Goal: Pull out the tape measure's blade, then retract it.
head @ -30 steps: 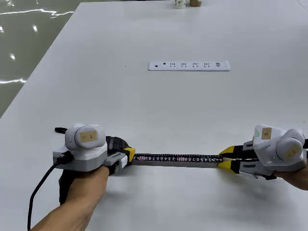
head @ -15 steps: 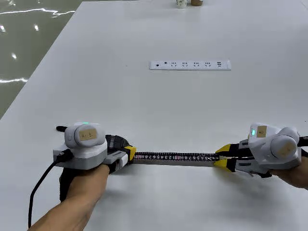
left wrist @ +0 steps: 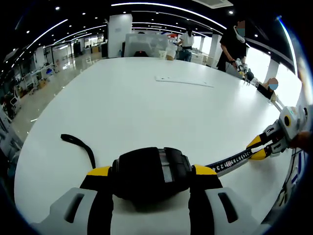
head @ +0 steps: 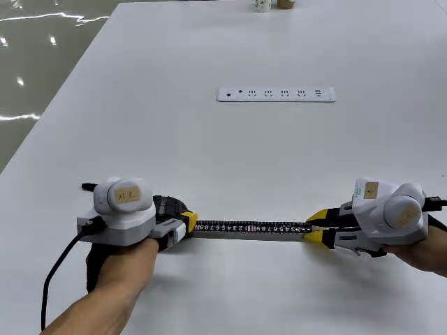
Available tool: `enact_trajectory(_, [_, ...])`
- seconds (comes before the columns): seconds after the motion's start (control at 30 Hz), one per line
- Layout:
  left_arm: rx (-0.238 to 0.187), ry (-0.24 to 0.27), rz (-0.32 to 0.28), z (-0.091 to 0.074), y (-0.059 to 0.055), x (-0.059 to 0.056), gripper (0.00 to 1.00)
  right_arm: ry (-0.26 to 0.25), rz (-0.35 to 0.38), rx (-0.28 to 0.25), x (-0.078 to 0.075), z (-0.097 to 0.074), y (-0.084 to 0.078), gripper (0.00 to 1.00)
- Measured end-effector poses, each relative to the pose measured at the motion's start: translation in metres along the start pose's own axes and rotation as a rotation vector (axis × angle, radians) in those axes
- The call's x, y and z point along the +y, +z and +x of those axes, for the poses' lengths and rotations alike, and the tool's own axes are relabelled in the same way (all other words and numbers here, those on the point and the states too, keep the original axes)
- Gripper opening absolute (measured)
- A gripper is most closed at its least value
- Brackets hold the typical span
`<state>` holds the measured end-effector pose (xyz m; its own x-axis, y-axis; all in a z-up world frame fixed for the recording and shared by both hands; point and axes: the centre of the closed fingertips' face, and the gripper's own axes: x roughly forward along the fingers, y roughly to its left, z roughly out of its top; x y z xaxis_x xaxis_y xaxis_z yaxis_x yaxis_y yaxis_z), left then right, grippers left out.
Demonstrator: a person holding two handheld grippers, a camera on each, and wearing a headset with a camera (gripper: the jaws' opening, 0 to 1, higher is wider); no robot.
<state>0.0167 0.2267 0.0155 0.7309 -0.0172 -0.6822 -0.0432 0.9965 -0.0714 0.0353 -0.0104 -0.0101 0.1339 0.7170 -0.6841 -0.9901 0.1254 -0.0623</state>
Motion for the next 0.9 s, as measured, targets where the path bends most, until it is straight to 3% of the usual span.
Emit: enact_trajectory(0.9, [0.001,-0.006,-0.010,-0.001,0.000,0.000,0.57,0.014,-0.005,-0.013,0.006,0.013,0.015,0.09])
